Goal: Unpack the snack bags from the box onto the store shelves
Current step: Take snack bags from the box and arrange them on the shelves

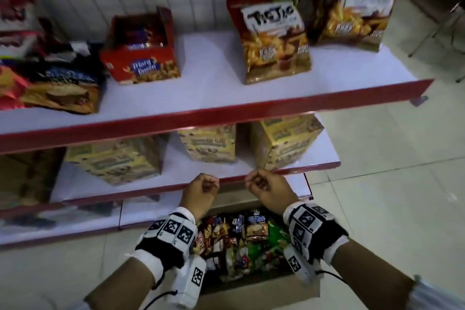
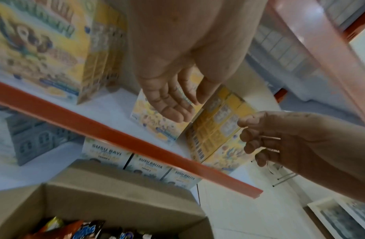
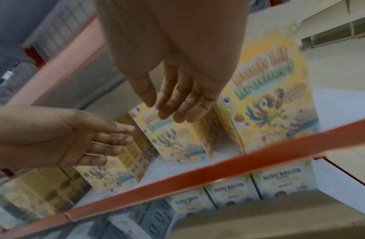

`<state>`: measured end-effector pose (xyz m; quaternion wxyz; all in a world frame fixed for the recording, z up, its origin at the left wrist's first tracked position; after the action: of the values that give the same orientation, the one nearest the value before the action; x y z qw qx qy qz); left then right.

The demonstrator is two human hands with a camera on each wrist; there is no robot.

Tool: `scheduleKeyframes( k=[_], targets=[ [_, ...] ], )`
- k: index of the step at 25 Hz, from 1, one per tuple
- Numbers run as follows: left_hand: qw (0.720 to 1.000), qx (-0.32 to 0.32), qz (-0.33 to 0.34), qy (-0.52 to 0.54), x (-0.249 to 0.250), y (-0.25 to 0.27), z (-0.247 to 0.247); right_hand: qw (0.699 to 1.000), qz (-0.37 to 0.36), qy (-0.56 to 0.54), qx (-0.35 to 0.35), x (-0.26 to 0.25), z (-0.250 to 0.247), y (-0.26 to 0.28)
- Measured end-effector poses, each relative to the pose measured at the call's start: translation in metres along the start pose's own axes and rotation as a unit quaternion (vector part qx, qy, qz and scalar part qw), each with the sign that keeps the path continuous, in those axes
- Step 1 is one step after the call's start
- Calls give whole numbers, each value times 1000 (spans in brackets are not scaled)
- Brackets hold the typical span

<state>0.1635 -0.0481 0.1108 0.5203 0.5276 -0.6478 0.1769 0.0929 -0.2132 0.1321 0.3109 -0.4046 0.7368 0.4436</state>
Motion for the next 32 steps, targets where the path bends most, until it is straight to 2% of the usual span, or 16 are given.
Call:
scheduleKeyframes(
  k=[4, 6, 9, 11, 13, 15, 17, 18, 19, 20, 23, 25, 27, 29, 32],
  targets=[
    [999, -20, -21, -15, -116, -22, 45, 996, 8, 71, -54, 100, 55, -33],
    [998, -28, -60, 9, -177, -34, 63, 991, 5, 109, -84, 144, 85, -49],
    [995, -50, -87, 2, -258, -56, 88, 969, 23, 194, -152, 222, 148, -80],
    [994, -72, -78, -20, -290, -69, 98, 947, 62, 212, -235, 269, 193, -92],
    [994, -87, -59, -42, -309, -80, 98, 908, 84, 225, -344, 301, 232, -92],
    [991, -97, -30, -88, -323, -91, 95, 859, 58, 283, -422, 327, 266, -92],
    [989, -108, -21, -103, -326, -100, 92, 796, 9, 391, -462, 346, 291, -96],
    [988, -115, -19, -100, -326, -103, 93, 766, -14, 446, -462, 355, 301, -99],
    [988, -117, -17, -100, -325, -104, 93, 749, -31, 482, -455, 360, 309, -102],
    [987, -117, -14, -108, -321, -104, 94, 751, -39, 488, -442, 361, 315, -105],
    [982, -126, -24, -142, -307, -101, 97, 820, -31, 410, -399, 345, 311, -109],
    [983, -116, -18, -138, -298, -92, 96, 861, -43, 367, -349, 325, 291, -112],
    [986, -89, 29, -139, -285, -80, 93, 906, -77, 307, -282, 296, 260, -114],
    [979, -71, 97, -163, -275, -65, 94, 954, -95, 178, -222, 268, 226, -114],
    [976, -93, 168, -103, -270, -40, 111, 983, -128, -1, -130, 237, 189, -111]
  ],
)
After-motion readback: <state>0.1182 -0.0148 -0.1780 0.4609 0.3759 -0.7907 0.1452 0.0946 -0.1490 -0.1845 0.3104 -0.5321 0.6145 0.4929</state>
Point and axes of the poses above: each hand's wrist, its own y-axis away from the middle knuckle, its own z-axis out of the palm, x = y × z, the point moved 10 cm from there along -y, towards the middle knuckle, and after that the axes turned 8 degrees about z, right-handed, at the moved point
